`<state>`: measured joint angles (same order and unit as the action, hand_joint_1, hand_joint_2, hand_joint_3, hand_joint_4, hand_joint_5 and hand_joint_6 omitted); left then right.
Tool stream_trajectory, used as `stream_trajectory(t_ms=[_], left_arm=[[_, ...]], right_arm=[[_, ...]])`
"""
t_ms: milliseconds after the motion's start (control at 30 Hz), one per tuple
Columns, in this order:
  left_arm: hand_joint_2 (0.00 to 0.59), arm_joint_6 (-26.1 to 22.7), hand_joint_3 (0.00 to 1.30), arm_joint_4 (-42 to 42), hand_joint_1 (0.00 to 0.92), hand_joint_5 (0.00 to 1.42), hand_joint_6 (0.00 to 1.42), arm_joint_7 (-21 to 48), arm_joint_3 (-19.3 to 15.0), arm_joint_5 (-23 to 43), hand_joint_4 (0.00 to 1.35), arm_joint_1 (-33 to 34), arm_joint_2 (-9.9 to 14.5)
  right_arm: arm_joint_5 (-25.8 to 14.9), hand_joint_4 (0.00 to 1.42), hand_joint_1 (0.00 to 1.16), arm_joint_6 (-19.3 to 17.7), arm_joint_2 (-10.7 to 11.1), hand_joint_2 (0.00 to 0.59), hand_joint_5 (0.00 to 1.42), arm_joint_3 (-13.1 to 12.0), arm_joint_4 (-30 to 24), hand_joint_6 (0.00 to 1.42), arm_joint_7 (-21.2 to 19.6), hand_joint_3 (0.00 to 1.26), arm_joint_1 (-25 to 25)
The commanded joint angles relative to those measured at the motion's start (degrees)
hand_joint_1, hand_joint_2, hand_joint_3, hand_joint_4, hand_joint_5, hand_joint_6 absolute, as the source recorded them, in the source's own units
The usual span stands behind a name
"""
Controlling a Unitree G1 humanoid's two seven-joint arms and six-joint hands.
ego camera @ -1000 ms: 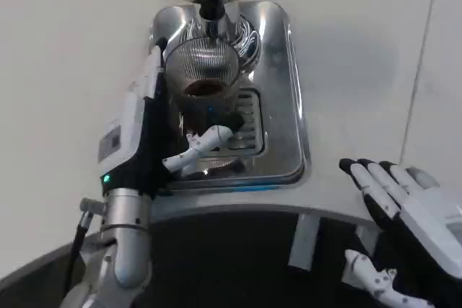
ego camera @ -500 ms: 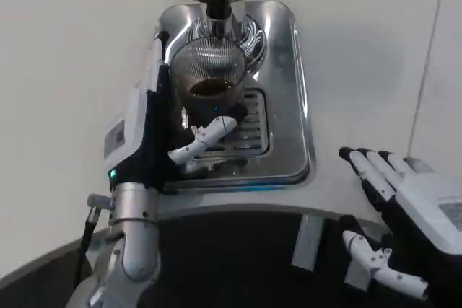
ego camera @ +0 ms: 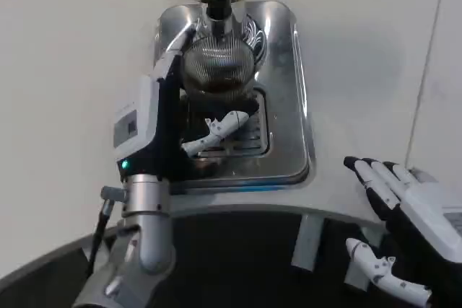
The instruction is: Grasp the cup under the faucet to collect the drink, then remove the cup.
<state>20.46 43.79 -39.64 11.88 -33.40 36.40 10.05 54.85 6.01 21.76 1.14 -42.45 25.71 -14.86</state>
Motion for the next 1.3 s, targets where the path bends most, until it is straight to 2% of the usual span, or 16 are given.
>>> stream_trajectory(t_ms=[33,67,133,200,267,433,667,967,1300], left_arm=[[0.071,-1.93,0.66,1.70,0.515,1.09,1.33,-2.47,0.44,-0.19,0.83,0.81,-2.10],[0.071,-2.49,0.74,1.93,0.515,1.16,1.40,-3.13,0.48,-0.17,0.91,1.15,-2.81],[0.088,-2.95,0.90,2.29,0.554,1.31,1.42,-4.17,0.40,0.11,1.08,1.67,-4.07],[0.094,-2.10,0.98,2.70,0.590,1.37,1.42,-4.45,0.05,1.11,1.18,1.98,-5.20],[0.095,-1.15,1.03,3.18,0.611,1.39,1.42,-4.06,-0.37,2.42,1.22,2.19,-6.00],[0.082,0.70,1.09,2.29,0.666,1.39,1.42,-3.93,-0.57,3.80,1.26,1.36,-6.40],[0.065,0.75,1.14,-1.53,0.693,1.36,1.42,-4.01,-0.78,3.31,1.25,-1.19,-4.59],[0.046,0.41,1.16,-10.01,0.710,1.36,1.42,-3.18,-1.69,2.78,1.24,-7.28,-1.55],[0.044,0.76,1.16,-20.00,0.715,1.37,1.42,-1.03,-3.74,3.17,1.22,-14.67,0.80]], right_arm=[[0.32,0.00,0.05,0.91,-0.10,0.532,0.00,-0.08,-0.42,0.00,0.95,0.00,0.07],[0.36,0.00,0.05,1.18,-0.08,0.531,0.00,-0.07,-0.43,0.00,1.16,0.00,0.32],[0.57,0.00,0.05,1.68,-0.14,0.530,0.00,0.04,-0.48,0.00,1.56,0.00,0.72],[0.81,0.00,0.05,2.11,-0.23,0.529,0.00,0.21,-0.62,0.00,1.94,0.00,0.93],[1.23,0.00,0.05,2.55,-0.40,0.528,0.00,0.42,-0.84,0.00,2.26,0.00,0.96],[2.18,0.00,0.05,3.12,-0.83,0.528,0.00,0.88,-1.31,0.00,2.86,0.00,1.16],[1.77,0.00,0.04,3.22,-0.91,0.527,0.00,1.60,0.76,0.00,3.00,0.00,3.08],[-1.14,0.00,0.04,1.88,0.95,0.527,0.00,0.69,4.24,0.00,1.40,0.00,5.42],[-2.57,0.00,0.04,1.56,2.70,0.527,0.00,0.53,5.28,0.00,0.78,0.00,7.32]])
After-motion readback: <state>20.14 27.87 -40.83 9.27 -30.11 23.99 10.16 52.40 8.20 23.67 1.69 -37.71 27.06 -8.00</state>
